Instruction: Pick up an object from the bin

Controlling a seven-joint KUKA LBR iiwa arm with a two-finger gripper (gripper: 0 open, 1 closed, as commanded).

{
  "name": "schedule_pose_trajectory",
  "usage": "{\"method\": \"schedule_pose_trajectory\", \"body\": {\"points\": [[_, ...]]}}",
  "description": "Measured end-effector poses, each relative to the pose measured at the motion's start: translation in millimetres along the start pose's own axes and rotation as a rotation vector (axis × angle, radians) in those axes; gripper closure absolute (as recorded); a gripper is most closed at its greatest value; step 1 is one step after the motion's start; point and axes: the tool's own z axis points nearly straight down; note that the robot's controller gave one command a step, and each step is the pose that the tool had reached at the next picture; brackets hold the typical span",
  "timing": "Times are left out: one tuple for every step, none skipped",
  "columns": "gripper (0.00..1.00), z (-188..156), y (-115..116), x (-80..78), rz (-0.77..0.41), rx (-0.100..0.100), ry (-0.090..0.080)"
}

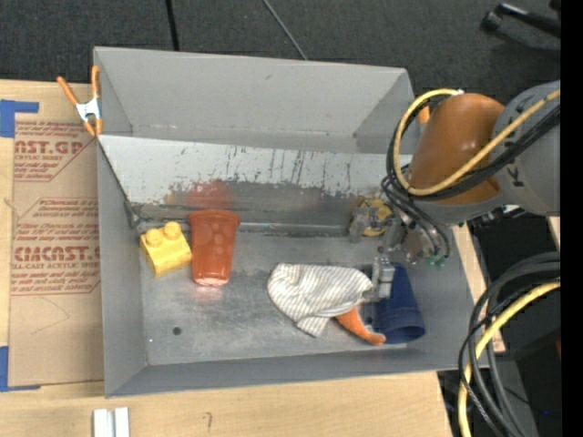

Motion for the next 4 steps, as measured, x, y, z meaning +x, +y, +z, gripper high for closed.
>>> {"method": "schedule_pose_trajectory", "body": {"points": [[0.00, -5, 0, -1.7, -0.001, 0.001, -0.007], [1.00, 69, 31, 18.8, -0.153, 0.002, -0.014], [1.00, 69, 31, 18.8, -0.154, 0.002, -0.015], [1.00, -43, 62, 20.9, -0.171, 0.001, -0.008]]}}
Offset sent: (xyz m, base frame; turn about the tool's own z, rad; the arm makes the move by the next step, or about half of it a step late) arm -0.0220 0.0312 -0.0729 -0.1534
